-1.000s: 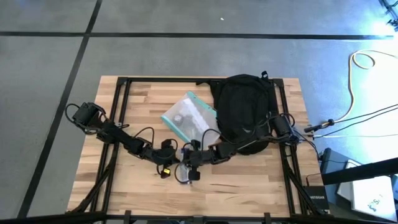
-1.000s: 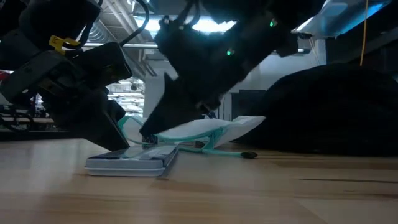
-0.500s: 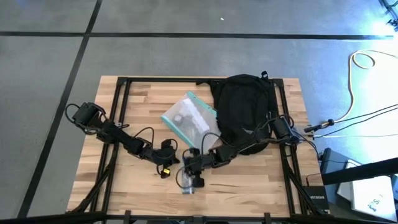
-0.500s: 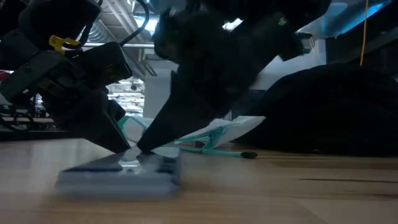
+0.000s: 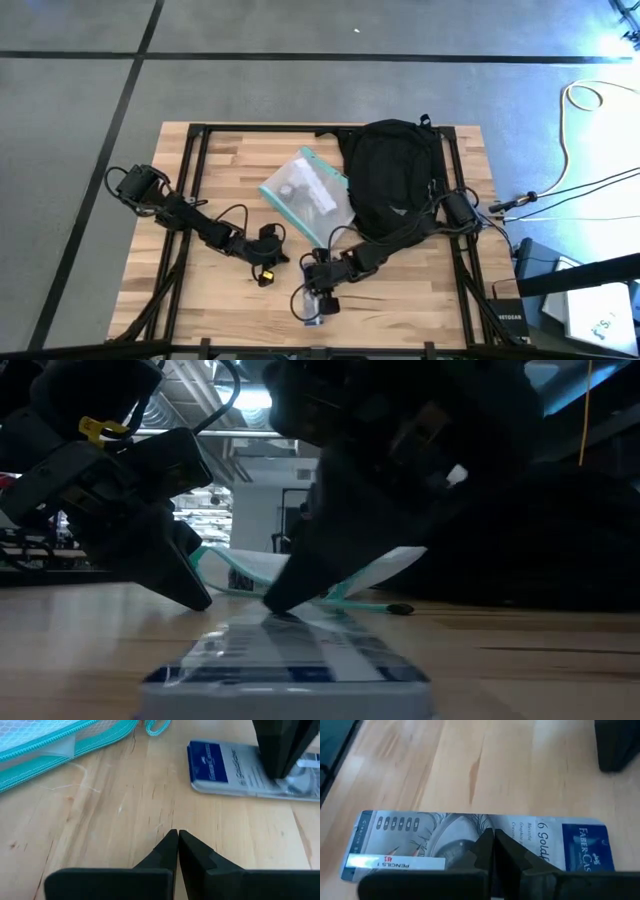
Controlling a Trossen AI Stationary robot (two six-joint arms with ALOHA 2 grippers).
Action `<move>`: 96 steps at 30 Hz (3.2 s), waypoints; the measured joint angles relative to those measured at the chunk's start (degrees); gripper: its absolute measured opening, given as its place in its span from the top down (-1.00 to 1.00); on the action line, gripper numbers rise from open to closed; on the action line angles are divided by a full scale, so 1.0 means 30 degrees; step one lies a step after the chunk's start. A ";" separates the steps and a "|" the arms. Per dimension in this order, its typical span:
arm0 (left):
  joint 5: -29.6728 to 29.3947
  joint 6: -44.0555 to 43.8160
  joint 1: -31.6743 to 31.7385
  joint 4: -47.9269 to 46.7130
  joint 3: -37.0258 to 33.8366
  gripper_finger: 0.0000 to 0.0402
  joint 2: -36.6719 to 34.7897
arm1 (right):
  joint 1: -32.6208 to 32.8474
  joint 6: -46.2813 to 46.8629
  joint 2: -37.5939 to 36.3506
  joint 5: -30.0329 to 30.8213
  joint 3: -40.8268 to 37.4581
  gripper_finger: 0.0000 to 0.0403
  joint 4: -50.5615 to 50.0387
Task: Unpack backpack
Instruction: Remove the gray pencil box from the transparent zipper bag, then remove the blue earphones zip bag from the transparent zipper bag
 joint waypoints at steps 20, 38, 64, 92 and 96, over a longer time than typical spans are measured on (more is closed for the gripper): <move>0.0009 0.0042 0.0000 -0.0103 0.0000 1.00 0.0000 | 0.3295 0.6211 -0.4656 0.3966 -0.6471 1.00 -0.0617; -0.0271 0.0195 -0.0007 -0.0077 0.0000 1.00 0.0000 | 0.8557 2.1268 -1.1199 0.9747 -1.3002 1.00 -0.6554; -0.0366 0.0886 0.0000 -0.0102 0.0000 1.00 0.0000 | -0.0110 0.2726 -0.8191 0.6079 -0.6863 0.78 0.2055; -0.0852 0.4246 -0.0772 0.0676 -0.0036 1.00 -0.0015 | -0.2120 -0.1320 -0.1649 0.7436 0.0679 0.20 -0.7548; -0.0851 0.4224 -0.0772 0.0705 -0.0036 1.00 -0.0022 | -0.2098 -0.0085 -0.1649 0.7159 0.1061 0.20 -0.7571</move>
